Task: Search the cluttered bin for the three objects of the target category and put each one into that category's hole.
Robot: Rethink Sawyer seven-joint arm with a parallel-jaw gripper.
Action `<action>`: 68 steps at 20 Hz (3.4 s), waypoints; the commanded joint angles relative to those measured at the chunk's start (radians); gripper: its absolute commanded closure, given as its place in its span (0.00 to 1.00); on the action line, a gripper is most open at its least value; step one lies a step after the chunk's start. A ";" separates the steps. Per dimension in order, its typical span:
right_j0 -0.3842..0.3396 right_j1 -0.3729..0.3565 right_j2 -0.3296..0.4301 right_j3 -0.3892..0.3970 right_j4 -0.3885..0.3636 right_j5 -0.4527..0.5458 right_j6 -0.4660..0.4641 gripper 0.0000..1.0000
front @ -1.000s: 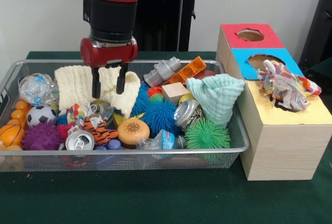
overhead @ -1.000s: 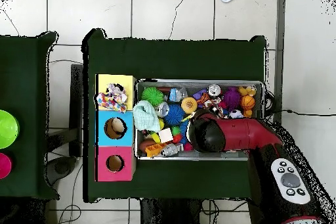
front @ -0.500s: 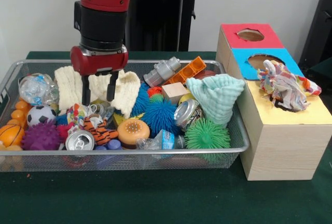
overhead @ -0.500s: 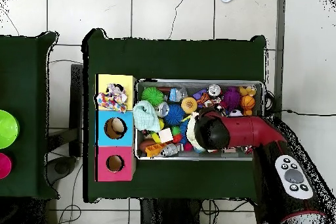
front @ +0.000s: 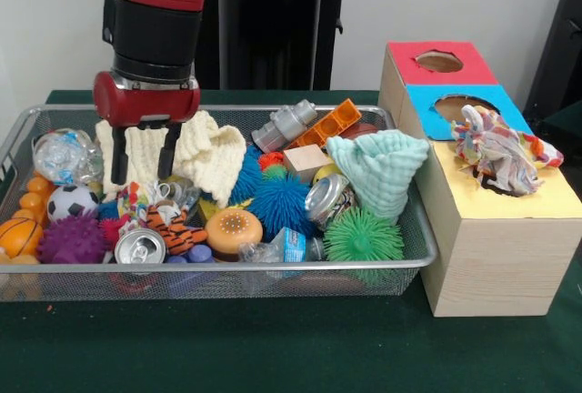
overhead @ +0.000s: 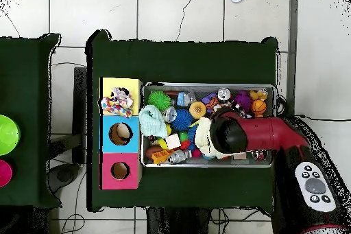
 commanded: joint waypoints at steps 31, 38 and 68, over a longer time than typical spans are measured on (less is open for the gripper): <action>0.004 0.133 0.030 -0.125 -0.075 0.236 -0.115 0.00; -0.005 0.159 0.034 -0.126 -0.083 0.279 -0.135 0.00; -0.228 0.246 0.340 -0.027 -0.041 0.093 -0.099 0.00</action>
